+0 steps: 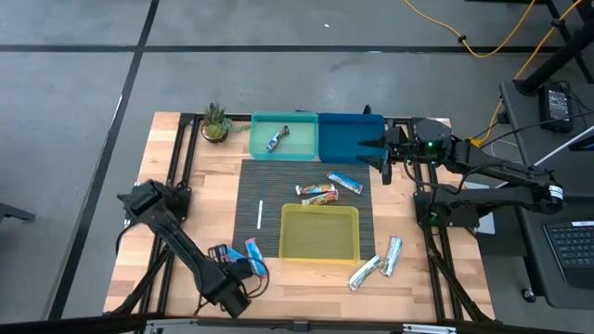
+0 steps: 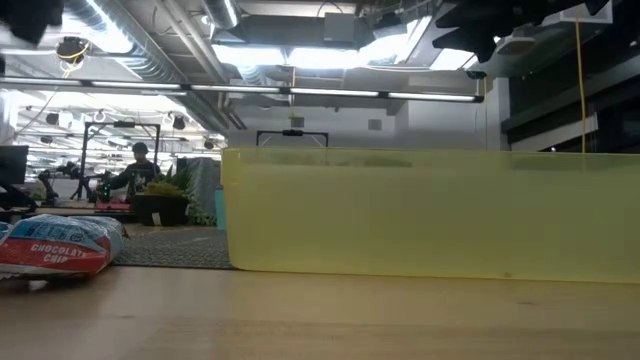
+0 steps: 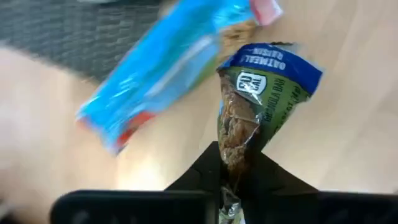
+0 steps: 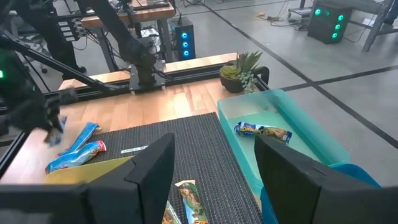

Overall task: Pick and place Granola Bars by type
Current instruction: Put the blue granola bar into the green bin

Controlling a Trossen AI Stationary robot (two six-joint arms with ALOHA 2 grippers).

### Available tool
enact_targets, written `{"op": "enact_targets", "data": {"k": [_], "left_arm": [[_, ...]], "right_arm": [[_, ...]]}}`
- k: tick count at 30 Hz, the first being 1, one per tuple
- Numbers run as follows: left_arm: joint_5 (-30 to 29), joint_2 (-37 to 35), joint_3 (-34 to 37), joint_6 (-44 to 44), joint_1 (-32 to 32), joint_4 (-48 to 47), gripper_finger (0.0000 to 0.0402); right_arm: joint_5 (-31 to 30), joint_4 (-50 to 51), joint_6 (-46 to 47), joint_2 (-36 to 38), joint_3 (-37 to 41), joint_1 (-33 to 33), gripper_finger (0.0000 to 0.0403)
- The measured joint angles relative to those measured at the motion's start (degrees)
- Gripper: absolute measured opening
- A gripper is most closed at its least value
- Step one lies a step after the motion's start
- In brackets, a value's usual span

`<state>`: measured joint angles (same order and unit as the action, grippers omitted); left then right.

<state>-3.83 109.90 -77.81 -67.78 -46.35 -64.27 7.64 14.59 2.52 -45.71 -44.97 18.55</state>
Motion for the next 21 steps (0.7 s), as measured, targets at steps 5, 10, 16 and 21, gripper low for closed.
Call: {"op": "enact_targets", "data": {"k": [5,10,16,21], "left_arm": [[-4.12,-9.46,0.01,-6.24,-0.04,-5.27,0.0016],[-15.96,-20.55,0.02,-13.91,0.00,-6.92,0.0025],[-28.30,-29.65,-0.03,-14.98,0.02,-6.61,0.0013],[-31.90,-32.32,-0.05,-11.86,1.03,-6.52,0.0016]], "right_arm": [[0.00,0.00,-0.17,0.00,0.00,-0.02,0.0223],[-0.02,-0.02,-0.18,0.00,0.00,0.00,0.0223],[-0.05,0.28,3.14,0.00,0.00,-0.01,0.0223],[-0.06,0.35,3.19,0.00,0.00,0.00,0.0223]]}}
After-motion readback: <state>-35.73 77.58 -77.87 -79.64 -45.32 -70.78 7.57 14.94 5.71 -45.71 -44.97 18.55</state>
